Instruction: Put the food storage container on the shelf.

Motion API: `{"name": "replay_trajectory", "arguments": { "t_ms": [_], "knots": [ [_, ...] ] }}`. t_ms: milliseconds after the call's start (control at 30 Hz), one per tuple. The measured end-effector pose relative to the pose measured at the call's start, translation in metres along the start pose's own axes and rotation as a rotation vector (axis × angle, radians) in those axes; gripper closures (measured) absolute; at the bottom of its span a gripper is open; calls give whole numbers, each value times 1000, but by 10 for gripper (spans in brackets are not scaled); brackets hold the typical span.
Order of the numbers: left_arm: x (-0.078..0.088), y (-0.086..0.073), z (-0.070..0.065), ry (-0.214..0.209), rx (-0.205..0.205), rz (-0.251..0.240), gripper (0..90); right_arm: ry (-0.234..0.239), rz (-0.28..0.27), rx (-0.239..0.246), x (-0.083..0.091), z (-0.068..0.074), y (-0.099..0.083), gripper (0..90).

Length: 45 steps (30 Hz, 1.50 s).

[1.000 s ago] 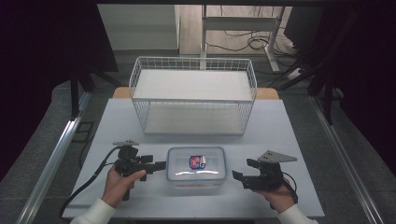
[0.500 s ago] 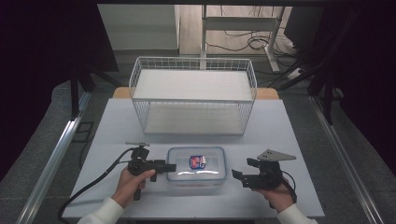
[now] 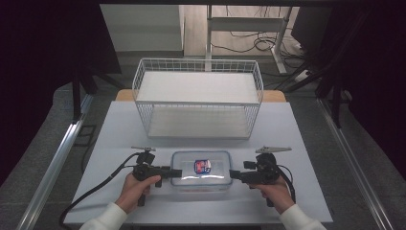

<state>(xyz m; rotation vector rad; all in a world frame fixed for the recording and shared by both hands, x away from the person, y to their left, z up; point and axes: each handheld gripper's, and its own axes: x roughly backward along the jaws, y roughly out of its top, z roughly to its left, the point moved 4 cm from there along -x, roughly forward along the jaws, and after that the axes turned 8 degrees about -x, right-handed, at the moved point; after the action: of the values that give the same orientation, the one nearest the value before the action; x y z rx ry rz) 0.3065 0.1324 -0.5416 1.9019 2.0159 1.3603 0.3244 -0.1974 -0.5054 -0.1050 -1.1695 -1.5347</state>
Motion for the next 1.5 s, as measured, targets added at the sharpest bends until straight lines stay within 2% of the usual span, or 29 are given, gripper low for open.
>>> {"name": "replay_trajectory", "arguments": {
  "t_ms": [267, 500, 667, 767, 867, 1100, 1267, 1500],
  "knots": [
    [0, 0, 0, -1, -1, -2, 316, 82, 89, -98, -33, -4, 8, 127],
    [0, 0, 0, -2, -1, -4, 316, 105, 111, -119, -38, -5, 7, 141],
    [0, 0, 0, -1, -1, -5, 317, 145, 137, -150, -41, -2, 5, 181],
    [0, 0, 0, -3, 0, -4, 316, 140, 131, -163, -39, -2, 5, 209],
    [0, 0, 0, -2, 0, -6, 319, 142, 122, -185, -34, -3, 6, 295],
    [3, 0, -3, 6, -11, -12, 350, 166, 111, -234, -29, -6, 6, 367],
    [7, 0, -7, 16, -19, -28, 395, 156, 93, -203, -24, -2, 5, 393],
    [14, 0, -15, 25, -21, -59, 461, 140, 67, -196, -15, 5, 2, 431]
  ]
}}
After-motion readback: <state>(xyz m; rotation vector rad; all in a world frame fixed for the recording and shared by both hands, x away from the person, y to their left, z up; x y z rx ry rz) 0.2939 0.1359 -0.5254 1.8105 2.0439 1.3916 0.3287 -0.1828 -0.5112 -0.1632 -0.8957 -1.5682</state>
